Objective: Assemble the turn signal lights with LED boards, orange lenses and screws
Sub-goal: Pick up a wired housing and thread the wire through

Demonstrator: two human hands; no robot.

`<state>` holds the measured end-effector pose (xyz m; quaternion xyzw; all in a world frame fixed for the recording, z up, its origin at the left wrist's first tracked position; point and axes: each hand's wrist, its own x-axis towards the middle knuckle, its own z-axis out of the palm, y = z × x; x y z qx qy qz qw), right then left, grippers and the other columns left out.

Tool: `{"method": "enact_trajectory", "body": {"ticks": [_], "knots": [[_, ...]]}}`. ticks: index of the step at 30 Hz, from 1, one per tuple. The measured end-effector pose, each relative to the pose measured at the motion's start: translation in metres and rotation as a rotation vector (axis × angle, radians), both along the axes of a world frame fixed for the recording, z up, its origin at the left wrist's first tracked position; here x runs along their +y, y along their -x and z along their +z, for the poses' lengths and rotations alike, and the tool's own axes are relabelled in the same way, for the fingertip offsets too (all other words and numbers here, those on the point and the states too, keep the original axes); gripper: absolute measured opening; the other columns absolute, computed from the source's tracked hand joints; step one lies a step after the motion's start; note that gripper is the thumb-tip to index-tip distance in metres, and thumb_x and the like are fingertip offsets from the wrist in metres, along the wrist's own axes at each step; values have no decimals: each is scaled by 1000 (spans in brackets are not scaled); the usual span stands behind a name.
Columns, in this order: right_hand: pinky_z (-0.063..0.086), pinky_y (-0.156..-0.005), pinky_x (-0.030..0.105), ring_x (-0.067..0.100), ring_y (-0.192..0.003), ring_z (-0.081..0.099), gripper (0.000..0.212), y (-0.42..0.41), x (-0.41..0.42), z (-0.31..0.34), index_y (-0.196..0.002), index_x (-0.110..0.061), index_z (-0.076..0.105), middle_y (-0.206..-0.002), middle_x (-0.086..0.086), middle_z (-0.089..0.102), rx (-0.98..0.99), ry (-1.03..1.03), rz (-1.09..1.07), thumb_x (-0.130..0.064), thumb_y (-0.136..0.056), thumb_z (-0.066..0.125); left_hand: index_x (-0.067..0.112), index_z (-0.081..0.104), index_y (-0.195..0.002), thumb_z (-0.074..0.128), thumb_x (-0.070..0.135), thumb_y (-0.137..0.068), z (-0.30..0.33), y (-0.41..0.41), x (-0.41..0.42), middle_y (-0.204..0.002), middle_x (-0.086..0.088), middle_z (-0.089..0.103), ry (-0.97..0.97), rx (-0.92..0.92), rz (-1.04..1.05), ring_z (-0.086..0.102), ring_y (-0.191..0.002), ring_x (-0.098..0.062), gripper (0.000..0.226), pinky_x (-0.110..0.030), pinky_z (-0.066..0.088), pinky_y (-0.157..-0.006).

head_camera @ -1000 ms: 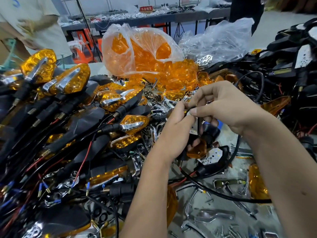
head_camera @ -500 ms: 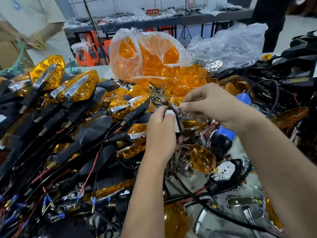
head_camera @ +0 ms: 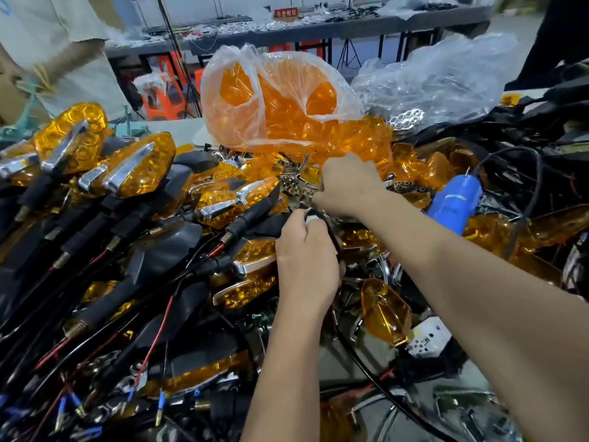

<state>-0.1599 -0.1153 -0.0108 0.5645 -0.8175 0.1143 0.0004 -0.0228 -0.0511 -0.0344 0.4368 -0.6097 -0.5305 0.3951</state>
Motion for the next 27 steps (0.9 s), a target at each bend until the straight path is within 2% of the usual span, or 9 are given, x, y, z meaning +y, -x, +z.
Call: {"method": "enact_trajectory", "body": {"ticks": [3, 6, 9, 11, 15, 18, 21, 24, 27], "knots": [[56, -73, 35, 24, -77, 64, 31, 18, 27, 6, -80, -11, 79, -74, 5, 69, -197, 208, -30, -36, -90, 66, 4, 52, -93, 38, 18, -93, 0, 0, -1, -80, -17, 58, -118, 133, -28, 51, -54, -27, 20, -32, 39, -47], [44, -50, 12, 0, -54, 58, 20, 37, 66, 14, -74, -20, 79, -62, -8, 65, -457, 438, -64, -30, -91, 73, 6, 53, -93, 36, 7, -97, 7, 5, 3, -67, -9, 59, -307, 335, -104, 46, -43, -21, 18, -22, 33, -40], [52, -61, 24, 4, -69, 62, 18, 44, 110, 14, -81, -17, 81, -76, -11, 73, -920, 506, -44, -32, -90, 80, 5, 52, -89, 34, 4, -96, 10, 10, 11, -67, -12, 57, -359, 417, -157, 45, -43, -21, 19, -21, 33, -41], [53, -65, 31, 17, -77, 65, 14, 40, 135, 10, -84, -16, 83, -84, -7, 76, -1039, 492, -11, -29, -88, 83, 4, 53, -92, 34, 5, -98, 11, 10, 14, -69, -12, 59, -365, 438, -171, 46, -43, -21, 20, -22, 34, -41], [54, -57, 22, 13, -66, 65, 22, 28, 167, 10, -76, -14, 80, -74, 1, 72, -1290, 505, 81, -30, -65, 90, 5, 54, -82, 34, 9, -100, 14, 14, 23, -70, -14, 57, -385, 438, -234, 48, -44, -22, 27, -24, 37, -40], [56, -60, 22, 9, -67, 64, 29, 27, 176, 12, -75, -18, 77, -77, 0, 70, -1355, 464, 159, -38, -58, 90, 6, 54, -88, 37, 7, -99, 14, 21, 30, -74, -16, 56, -377, 415, -248, 52, -45, -24, 20, -27, 43, -43], [44, -58, 17, 8, -69, 55, 31, 23, 178, 11, -79, -18, 80, -79, 1, 66, -1239, 384, 218, -45, -64, 86, 7, 59, -102, 38, 8, -101, 11, 23, 29, -85, -14, 60, -314, 367, -225, 59, -62, -21, 21, -32, 50, -55], [41, -54, 21, 17, -66, 48, 30, 16, 174, 7, -83, -12, 81, -74, 8, 62, -1228, 379, 261, -38, -69, 86, 13, 61, -88, 39, 13, -106, 8, 21, 26, -79, -4, 64, -264, 332, -264, 61, -68, -16, 28, -29, 53, -61], [49, -53, 23, 20, -62, 56, 30, 12, 170, 7, -83, -11, 82, -70, 11, 67, -1187, 445, 225, -35, -66, 88, 20, 67, -75, 40, 10, -107, 10, 18, 27, -74, -2, 68, -235, 349, -302, 65, -65, -14, 42, -27, 56, -59]]}}
